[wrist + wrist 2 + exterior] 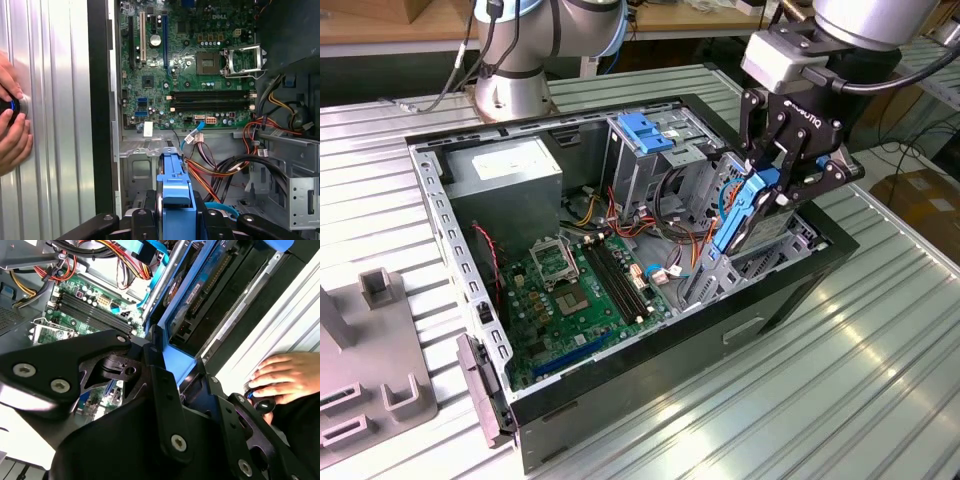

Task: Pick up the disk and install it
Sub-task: 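Insert the disk into the insertion slot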

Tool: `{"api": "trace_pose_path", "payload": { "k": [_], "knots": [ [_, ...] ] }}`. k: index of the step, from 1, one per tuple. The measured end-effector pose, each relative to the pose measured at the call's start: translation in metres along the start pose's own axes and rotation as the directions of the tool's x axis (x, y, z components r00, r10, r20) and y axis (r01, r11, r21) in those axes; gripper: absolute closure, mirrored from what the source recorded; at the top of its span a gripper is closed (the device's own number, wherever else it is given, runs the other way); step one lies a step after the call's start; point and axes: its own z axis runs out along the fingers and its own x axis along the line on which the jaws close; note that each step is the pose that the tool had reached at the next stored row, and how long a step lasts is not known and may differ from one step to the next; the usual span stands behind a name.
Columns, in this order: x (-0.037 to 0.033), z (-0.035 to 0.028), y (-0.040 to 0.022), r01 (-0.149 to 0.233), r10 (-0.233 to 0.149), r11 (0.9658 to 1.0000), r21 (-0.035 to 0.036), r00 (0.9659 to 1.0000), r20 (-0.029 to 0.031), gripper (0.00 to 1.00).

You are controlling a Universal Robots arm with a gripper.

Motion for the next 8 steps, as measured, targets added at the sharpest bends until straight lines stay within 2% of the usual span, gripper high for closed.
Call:
{"api": "trace_pose_path", "payload": {
  "k": [8],
  "knots": [
    [0.0007,0.0139,0.0004,0.0,0.0,1.0,0.0,1.0,0.0,0.63]
  ]
}}
